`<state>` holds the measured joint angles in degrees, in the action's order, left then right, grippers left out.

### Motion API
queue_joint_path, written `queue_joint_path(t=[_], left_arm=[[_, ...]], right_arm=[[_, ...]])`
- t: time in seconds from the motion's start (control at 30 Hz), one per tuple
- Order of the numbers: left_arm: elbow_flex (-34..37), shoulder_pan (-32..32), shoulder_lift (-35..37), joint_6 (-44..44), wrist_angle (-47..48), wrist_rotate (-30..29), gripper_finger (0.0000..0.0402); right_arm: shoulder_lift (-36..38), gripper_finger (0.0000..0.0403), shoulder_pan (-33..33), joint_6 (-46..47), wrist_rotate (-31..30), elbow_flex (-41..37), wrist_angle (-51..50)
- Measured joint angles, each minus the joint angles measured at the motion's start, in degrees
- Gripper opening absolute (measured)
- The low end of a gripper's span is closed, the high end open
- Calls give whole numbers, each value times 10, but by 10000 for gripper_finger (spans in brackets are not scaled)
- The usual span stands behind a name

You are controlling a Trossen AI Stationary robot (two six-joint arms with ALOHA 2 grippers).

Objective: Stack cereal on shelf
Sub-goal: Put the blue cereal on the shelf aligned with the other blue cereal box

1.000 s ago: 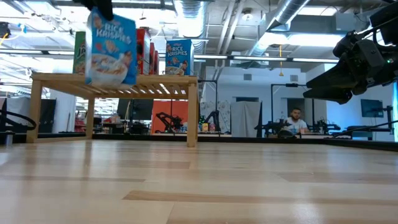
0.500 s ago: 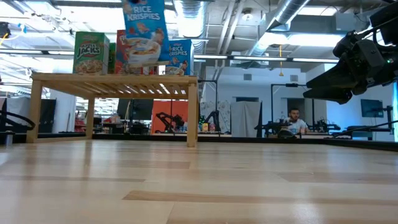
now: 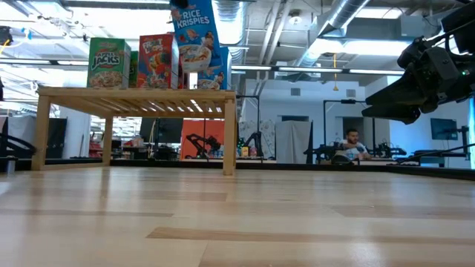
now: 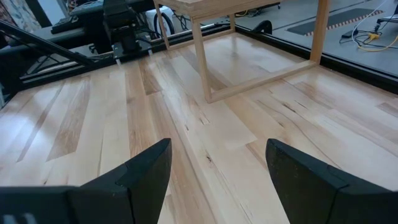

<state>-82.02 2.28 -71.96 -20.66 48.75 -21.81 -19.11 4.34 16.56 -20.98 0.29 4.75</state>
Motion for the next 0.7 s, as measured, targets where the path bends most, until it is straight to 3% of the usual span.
queue_joint_path(t=[0.43, 0.7], left_arm=[[0, -106, -16, -132, -32, 83, 159], [0, -150, -32, -149, -35, 109, 159]], right_arm=[[0, 286, 0, 0, 0, 0, 0], [0, 286, 0, 0, 0, 0, 0]])
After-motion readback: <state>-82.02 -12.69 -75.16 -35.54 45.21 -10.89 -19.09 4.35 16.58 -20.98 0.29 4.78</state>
